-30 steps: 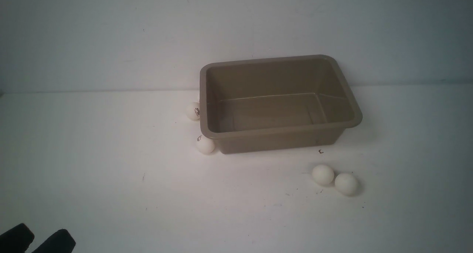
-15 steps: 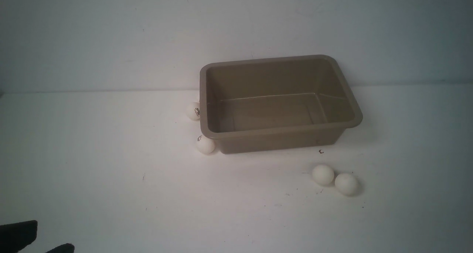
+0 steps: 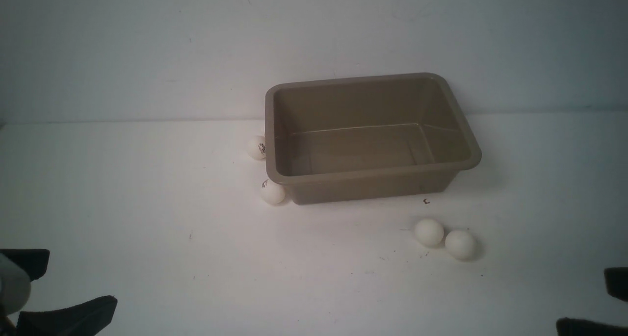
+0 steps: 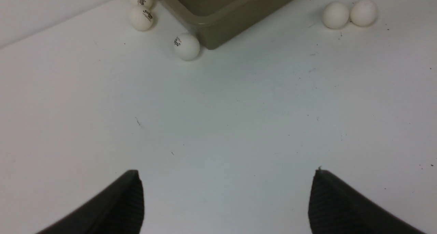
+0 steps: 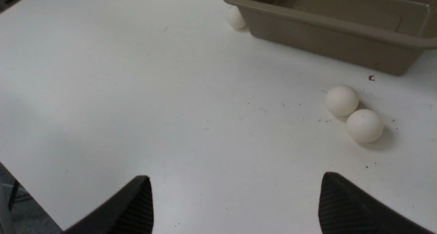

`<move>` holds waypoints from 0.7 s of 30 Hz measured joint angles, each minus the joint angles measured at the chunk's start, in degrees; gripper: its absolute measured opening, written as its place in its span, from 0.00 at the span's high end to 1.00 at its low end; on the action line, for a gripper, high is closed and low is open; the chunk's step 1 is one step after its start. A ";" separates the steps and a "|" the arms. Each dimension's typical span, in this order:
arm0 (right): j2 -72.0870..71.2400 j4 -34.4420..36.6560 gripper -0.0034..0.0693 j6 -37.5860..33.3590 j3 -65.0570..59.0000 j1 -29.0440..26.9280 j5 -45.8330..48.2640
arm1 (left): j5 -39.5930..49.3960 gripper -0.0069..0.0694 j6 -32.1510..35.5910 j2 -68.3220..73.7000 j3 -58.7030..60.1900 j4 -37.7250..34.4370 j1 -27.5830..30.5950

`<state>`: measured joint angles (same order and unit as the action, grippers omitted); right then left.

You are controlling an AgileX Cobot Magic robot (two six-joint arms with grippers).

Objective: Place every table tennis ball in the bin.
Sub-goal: Use the right arm to clamp the table tennis ball closest to it

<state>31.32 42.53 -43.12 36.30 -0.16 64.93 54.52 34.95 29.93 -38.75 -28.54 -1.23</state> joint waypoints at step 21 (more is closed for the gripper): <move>38.66 -23.43 0.26 8.28 24.48 12.27 6.32 | -8.57 0.14 7.12 7.24 0.00 -6.56 0.00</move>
<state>69.99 19.11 -34.84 60.78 12.12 71.25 45.96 42.08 37.16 -38.75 -35.10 -1.23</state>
